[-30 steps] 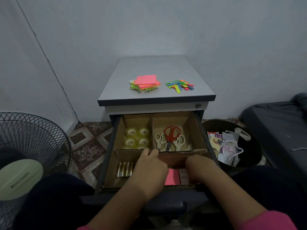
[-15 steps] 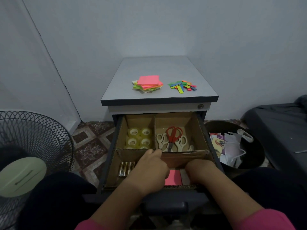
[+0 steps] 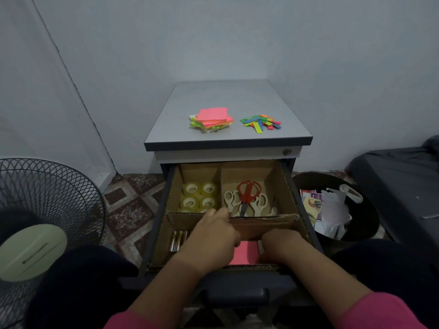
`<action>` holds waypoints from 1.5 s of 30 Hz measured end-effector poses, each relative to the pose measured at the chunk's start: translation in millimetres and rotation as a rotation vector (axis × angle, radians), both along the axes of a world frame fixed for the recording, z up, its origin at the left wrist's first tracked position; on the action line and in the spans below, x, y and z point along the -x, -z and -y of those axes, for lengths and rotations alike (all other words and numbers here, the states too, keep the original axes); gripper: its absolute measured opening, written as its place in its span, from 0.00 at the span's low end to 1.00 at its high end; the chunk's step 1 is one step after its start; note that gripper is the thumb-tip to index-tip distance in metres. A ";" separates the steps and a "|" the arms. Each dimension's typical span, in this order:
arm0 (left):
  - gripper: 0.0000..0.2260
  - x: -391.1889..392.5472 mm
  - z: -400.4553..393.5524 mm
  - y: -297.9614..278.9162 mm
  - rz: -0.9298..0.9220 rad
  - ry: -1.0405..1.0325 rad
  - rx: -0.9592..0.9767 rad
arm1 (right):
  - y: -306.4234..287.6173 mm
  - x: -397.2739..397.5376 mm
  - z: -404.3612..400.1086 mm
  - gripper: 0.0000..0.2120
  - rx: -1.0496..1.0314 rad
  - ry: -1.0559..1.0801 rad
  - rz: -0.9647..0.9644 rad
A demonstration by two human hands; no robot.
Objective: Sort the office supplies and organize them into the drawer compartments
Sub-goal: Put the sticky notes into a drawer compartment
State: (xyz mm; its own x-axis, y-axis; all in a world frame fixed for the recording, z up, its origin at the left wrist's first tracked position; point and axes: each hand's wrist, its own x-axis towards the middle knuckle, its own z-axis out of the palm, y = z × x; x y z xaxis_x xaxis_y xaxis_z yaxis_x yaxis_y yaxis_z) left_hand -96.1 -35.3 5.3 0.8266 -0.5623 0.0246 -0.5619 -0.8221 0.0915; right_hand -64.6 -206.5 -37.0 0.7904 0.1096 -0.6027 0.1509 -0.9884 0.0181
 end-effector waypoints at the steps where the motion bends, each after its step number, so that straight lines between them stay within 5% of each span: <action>1: 0.16 0.2 0.3 1.6 0.010 0.026 0.005 | 0.7 0.0 -0.5 0.22 -0.001 0.005 0.005; 7: 0.15 -0.3 10.6 6.4 -0.084 0.182 -0.064 | 2.4 -1.7 2.5 0.19 -0.018 0.039 -0.039; 11: 0.32 0.6 17.2 9.7 -0.020 0.200 -0.163 | 3.6 -3.8 3.8 0.17 0.017 0.034 -0.063; 20: 0.23 0.1 21.6 11.2 -0.005 0.179 -0.200 | -5.0 -0.8 3.6 0.18 -0.019 0.031 -0.085; 25: 0.18 -3.7 17.3 11.1 -0.126 0.130 0.069 | -29.7 7.4 6.2 0.12 -0.129 0.020 -0.007; 29: 0.14 -12.3 10.5 1.3 -0.200 -0.012 0.418 | -61.9 5.6 10.2 0.05 -0.426 0.062 0.167; 36: 0.04 -66.7 -12.7 -45.6 0.057 -0.309 0.990 | -107.4 -34.4 -8.8 0.04 -0.971 0.270 0.646; 41: 0.06 -141.6 -29.7 -86.2 0.250 -0.554 1.094 | -133.8 -101.4 -39.0 0.09 -1.085 0.394 0.925; 45: 0.09 -190.0 -33.5 -98.5 0.140 -0.710 1.060 | -137.6 -153.6 -55.0 0.12 -1.032 0.519 0.886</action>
State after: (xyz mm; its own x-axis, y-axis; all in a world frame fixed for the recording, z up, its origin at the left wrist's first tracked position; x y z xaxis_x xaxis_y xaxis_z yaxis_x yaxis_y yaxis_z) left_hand 93.9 -1.8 103.7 0.8897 0.3458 0.2981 -0.0906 -0.5063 0.8576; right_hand 89.0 -151.5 100.5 0.9384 -0.2248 0.2623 0.0968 -0.5577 -0.8244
